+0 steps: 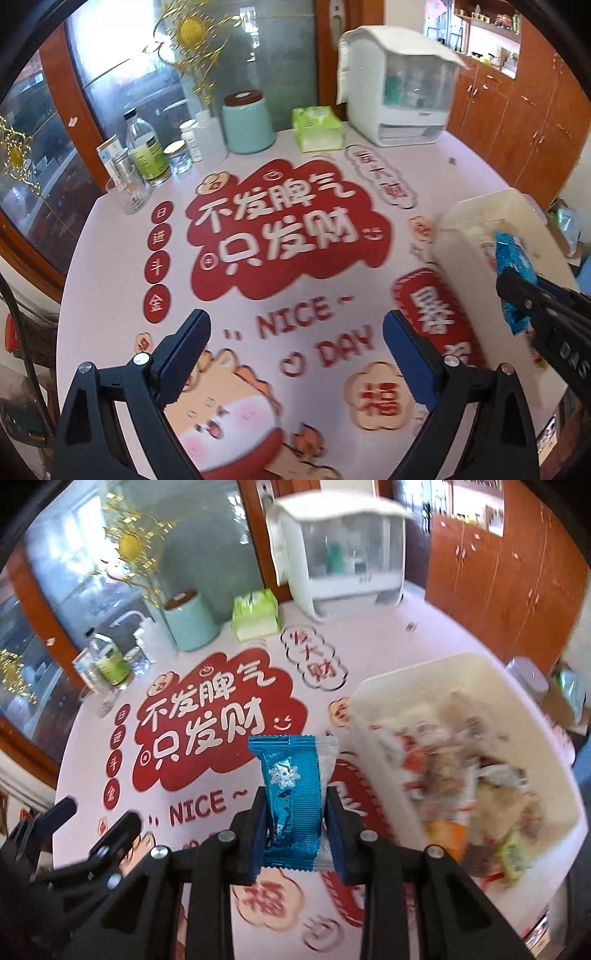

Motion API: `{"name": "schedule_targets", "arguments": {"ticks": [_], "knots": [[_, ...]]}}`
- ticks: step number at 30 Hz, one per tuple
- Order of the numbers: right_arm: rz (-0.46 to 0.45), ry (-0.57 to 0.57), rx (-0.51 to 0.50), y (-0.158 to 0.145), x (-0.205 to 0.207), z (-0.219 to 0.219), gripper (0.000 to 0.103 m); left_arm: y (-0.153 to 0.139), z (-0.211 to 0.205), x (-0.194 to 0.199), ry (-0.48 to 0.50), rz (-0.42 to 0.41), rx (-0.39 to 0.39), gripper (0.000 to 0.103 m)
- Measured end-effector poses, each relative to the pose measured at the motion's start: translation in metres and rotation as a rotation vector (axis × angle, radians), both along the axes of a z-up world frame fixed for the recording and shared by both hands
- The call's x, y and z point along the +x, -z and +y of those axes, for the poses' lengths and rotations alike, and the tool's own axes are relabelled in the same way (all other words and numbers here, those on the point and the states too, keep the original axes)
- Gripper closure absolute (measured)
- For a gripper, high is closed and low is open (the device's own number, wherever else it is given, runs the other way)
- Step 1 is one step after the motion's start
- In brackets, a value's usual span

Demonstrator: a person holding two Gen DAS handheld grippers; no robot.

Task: Organize snacks
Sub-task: 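Carry the blue packet over the bin and open the right tool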

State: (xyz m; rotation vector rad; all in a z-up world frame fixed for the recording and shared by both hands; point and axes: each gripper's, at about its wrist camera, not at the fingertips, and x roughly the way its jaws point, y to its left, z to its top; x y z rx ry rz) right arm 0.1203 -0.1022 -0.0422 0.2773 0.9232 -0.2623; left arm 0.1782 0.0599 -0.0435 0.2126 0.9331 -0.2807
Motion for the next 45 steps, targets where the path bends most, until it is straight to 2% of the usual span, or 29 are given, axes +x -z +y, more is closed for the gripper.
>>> {"name": "schedule_targets", "arguments": {"ticks": [8, 14, 21, 30, 35, 45], "knots": [[-0.052, 0.000, -0.075, -0.028, -0.053, -0.062, 0.073, -0.025, -0.080, -0.047, 0.005, -0.044, -0.016, 0.006], [-0.046, -0.033, -0.121, -0.032, -0.071, -0.117, 0.073, -0.027, -0.143, -0.066, -0.016, -0.037, -0.026, 0.006], [-0.027, -0.068, -0.134, -0.025, -0.075, -0.162, 0.073, -0.019, -0.189, -0.078, -0.053, -0.027, -0.013, 0.006], [0.037, -0.124, -0.122, -0.003, -0.072, -0.183, 0.070, -0.011, -0.201, -0.085, -0.108, -0.009, 0.005, 0.006], [0.046, -0.144, -0.120, 0.001, -0.073, -0.182, 0.057, -0.010, -0.196, -0.089, -0.139, -0.004, 0.006, 0.006], [0.037, -0.146, -0.117, -0.004, -0.079, -0.181, 0.050, -0.010, -0.190, -0.104, -0.154, -0.006, 0.007, 0.006]]}}
